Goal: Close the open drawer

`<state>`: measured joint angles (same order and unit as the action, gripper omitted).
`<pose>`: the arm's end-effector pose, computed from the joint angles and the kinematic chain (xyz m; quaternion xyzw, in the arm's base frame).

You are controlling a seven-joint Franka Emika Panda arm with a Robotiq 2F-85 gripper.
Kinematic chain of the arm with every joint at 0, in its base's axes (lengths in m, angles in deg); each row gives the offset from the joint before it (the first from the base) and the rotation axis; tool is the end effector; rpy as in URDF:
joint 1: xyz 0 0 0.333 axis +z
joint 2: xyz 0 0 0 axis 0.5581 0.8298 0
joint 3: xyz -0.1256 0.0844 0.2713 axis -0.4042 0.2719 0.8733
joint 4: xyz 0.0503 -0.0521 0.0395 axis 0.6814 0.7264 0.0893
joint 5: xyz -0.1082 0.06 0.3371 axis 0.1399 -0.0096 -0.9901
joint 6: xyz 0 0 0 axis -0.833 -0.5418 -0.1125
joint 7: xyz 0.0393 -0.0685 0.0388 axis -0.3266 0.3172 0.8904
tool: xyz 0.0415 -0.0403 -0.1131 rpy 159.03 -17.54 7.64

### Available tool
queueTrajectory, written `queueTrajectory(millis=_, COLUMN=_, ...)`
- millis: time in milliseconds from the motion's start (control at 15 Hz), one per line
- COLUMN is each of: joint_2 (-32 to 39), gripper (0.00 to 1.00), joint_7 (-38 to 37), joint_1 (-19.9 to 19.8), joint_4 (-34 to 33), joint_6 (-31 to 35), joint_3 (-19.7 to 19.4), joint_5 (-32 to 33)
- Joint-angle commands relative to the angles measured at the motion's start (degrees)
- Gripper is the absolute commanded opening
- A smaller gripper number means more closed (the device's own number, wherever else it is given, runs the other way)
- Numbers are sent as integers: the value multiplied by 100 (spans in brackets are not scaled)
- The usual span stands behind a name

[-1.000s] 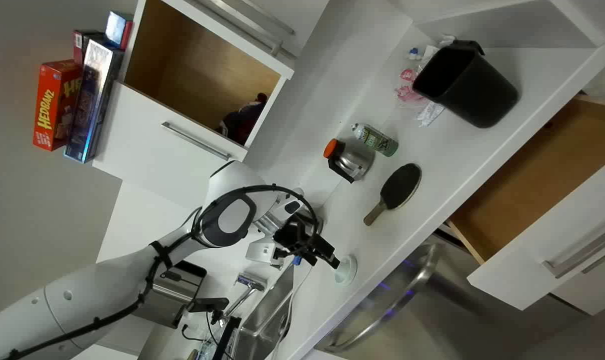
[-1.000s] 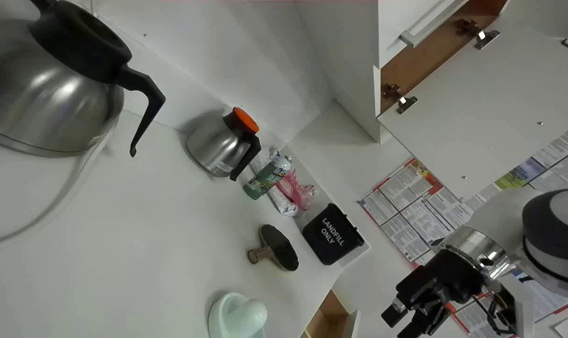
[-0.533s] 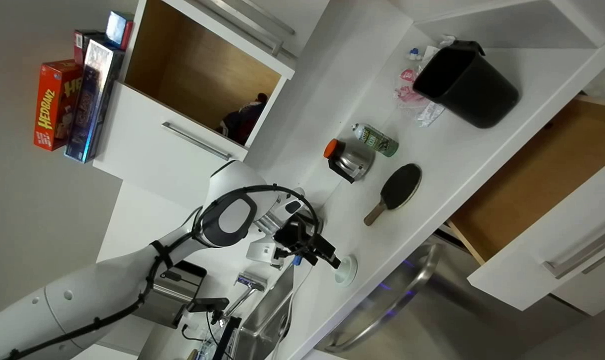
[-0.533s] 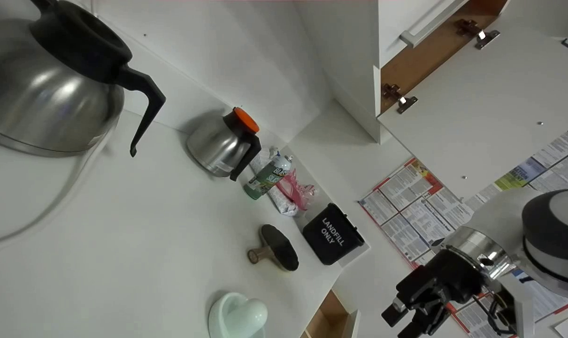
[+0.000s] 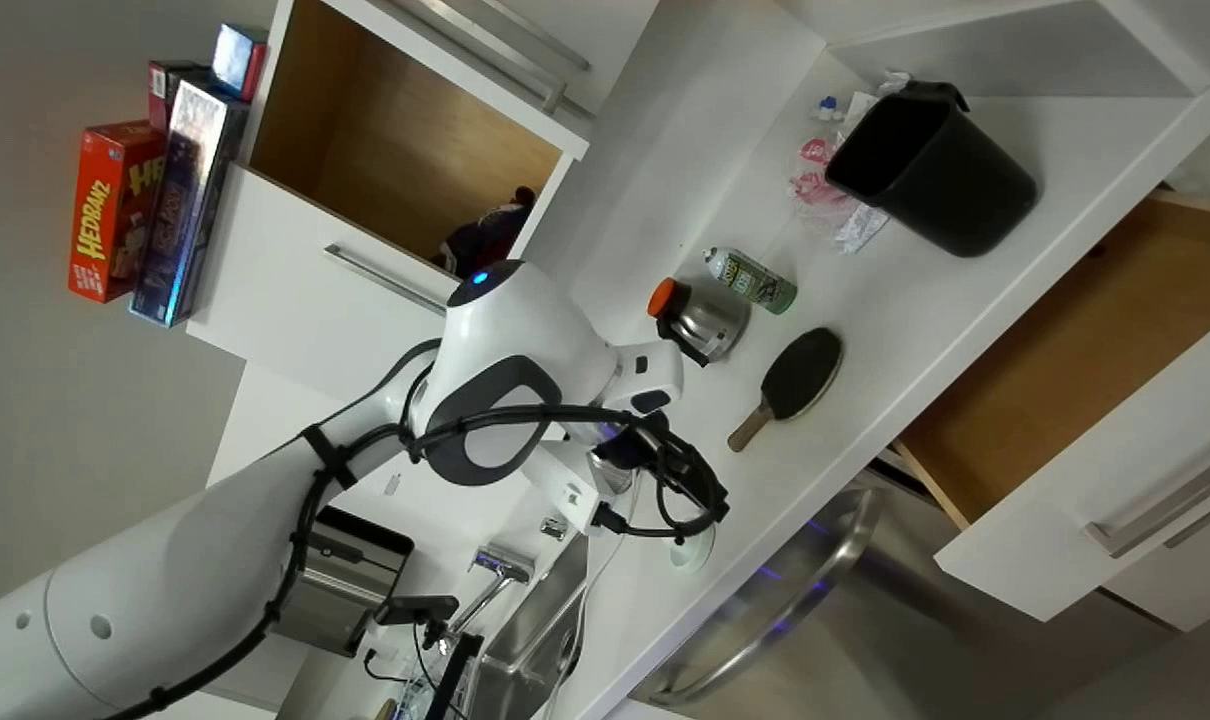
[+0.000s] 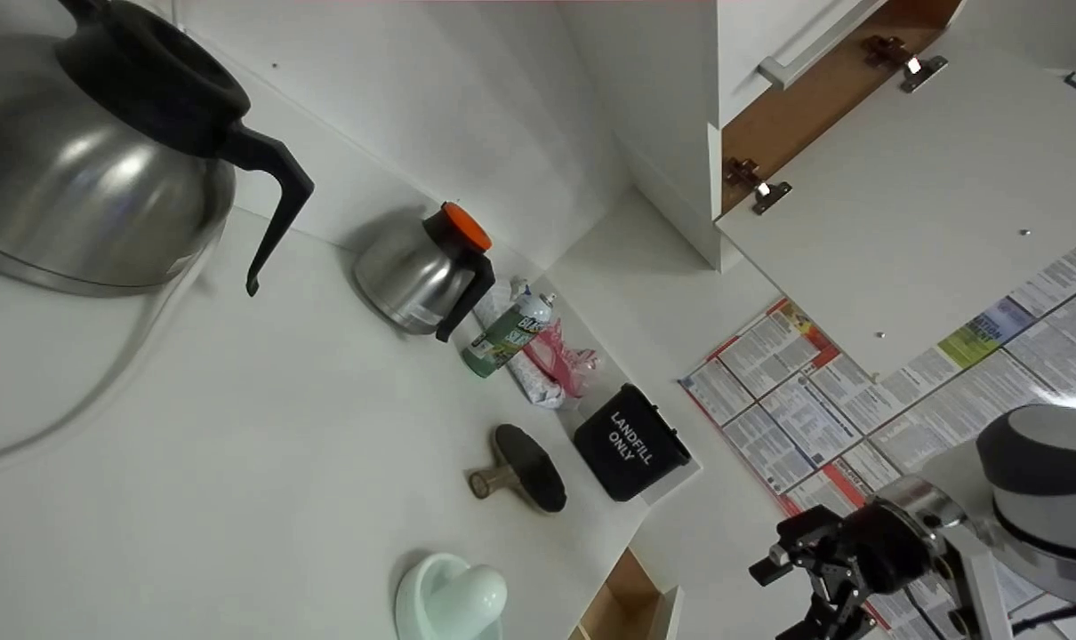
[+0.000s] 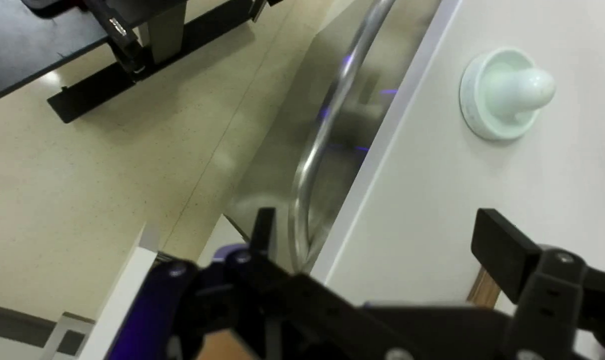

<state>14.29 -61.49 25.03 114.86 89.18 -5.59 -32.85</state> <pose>0.3762 -0.1452 0.3958 -0.9404 0.2653 0.0652 0.2024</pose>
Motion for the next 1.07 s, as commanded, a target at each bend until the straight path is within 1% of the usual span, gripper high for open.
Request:
queueTrajectory(millis=0, joint_2=655, gripper=100, joint_7=216, joint_1=-397, joint_4=-397, joint_6=-39, joint_3=-435, joint_5=-718)
queueTrajectory(millis=200, joint_2=1270, gripper=100, joint_7=150, joint_1=-725, joint_4=-626, joint_6=20, joint_3=-728, joint_5=-1287)
queueTrajectory(millis=400, joint_2=1933, gripper=100, joint_7=75, joint_1=-1075, joint_4=-838, joint_6=130, joint_3=-885, joint_5=-1881)
queueTrajectory(millis=667, joint_2=2762, gripper=100, joint_7=-43, joint_1=-1583, joint_4=-1116, joint_6=160, joint_3=-948, joint_5=-2691)
queueTrajectory(millis=800, joint_2=3031, gripper=100, joint_7=-124, joint_1=-1762, joint_4=-1182, joint_6=232, joint_3=-930, joint_5=-3047)
queueTrajectory(millis=867, joint_2=2946, gripper=100, joint_7=-117, joint_1=-1729, joint_4=-1083, joint_6=322, joint_3=-899, joint_5=-2983)
queueTrajectory(millis=933, joint_2=2916, gripper=100, joint_7=98, joint_1=-1773, joint_4=-1038, joint_6=186, joint_3=-900, joint_5=-2851)
queueTrajectory(millis=1000, joint_2=2993, gripper=100, joint_7=98, joint_1=-1796, joint_4=-1054, joint_6=206, joint_3=-899, joint_5=-2882)
